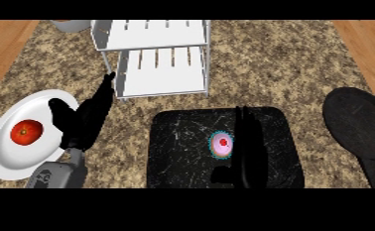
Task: Pick the cupcake from the tray and place it in the tiered basket
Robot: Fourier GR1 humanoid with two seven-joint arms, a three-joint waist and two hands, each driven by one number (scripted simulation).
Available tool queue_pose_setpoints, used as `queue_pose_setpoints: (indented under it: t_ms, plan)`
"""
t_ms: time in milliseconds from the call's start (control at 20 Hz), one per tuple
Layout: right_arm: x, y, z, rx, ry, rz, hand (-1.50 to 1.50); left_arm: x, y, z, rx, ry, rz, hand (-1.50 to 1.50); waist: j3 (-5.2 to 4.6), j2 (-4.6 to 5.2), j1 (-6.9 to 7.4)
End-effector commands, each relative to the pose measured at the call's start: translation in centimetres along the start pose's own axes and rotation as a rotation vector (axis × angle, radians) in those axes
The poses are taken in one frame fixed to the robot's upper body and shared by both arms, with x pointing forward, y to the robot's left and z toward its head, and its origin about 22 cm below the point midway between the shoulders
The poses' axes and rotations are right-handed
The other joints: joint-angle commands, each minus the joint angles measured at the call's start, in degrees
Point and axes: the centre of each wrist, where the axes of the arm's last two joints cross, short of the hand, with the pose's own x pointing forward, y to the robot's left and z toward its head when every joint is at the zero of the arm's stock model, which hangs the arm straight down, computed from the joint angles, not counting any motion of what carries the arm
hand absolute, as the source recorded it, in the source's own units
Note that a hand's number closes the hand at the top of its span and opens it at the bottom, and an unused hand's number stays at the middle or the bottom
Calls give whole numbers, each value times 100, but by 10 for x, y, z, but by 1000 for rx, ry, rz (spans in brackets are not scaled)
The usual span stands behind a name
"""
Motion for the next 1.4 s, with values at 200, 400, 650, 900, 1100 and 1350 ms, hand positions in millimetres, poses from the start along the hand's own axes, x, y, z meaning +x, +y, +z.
queue_pose_setpoints:
  t_ms: [200, 400, 650, 900, 1100, 1350]
  plan:
    - [-11, 32, -15, 63, -145, 26, 150, -1, -27, -9, -50, -6, 28, 0, 35, 83, 10]
    - [1, 31, -15, 39, -153, 51, 150, 2, -7, -8, -27, -7, 7, 0, 33, 75, -5]
    - [3, 23, -3, 26, -161, 30, 150, 12, -2, -1, -41, 9, -5, 0, 33, 67, -11]
    - [3, 30, -3, 261, 56, 260, 150, 12, -15, -7, -43, -1, -6, 0, 24, 76, -32]
    - [22, -3, 0, 218, 68, 185, 150, -4, -3, 4, -56, -7, 21, 0, 30, 63, -26]
    - [54, -59, 22, 120, 38, -51, 150, -5, -12, -14, -31, 7, 9, 0, 30, 63, -76]
